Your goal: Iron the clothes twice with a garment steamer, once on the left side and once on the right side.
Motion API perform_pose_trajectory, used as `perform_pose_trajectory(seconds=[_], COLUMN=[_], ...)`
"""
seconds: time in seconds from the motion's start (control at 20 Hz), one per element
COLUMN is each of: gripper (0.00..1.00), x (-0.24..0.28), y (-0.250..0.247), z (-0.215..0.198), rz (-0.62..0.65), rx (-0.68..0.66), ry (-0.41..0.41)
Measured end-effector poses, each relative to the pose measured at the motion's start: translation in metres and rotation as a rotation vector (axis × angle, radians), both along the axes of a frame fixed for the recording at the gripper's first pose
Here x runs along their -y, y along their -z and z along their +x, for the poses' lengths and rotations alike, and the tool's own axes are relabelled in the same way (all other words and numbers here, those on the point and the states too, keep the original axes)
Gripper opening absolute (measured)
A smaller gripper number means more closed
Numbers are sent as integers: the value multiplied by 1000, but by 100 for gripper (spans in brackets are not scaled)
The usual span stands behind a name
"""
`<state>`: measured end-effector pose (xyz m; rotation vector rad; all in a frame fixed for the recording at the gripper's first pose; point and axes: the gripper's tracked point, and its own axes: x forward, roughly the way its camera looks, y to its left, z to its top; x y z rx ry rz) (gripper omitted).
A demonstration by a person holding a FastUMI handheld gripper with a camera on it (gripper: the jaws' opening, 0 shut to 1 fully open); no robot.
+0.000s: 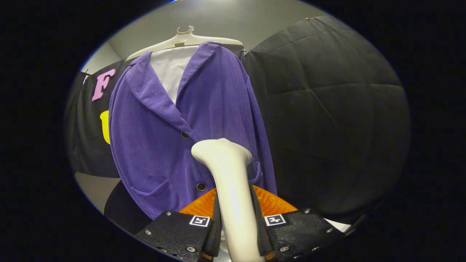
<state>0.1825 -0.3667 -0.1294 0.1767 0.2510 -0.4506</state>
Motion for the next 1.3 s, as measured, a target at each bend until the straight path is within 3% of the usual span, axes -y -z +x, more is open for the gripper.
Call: perform_pose_trajectory(seconds=[0.75,1.3], gripper=[40,40], x=[-8,-30], y=[40,86], z=[-7,-29], rz=[75,124], rx=[-2,-101], ry=[6,-1])
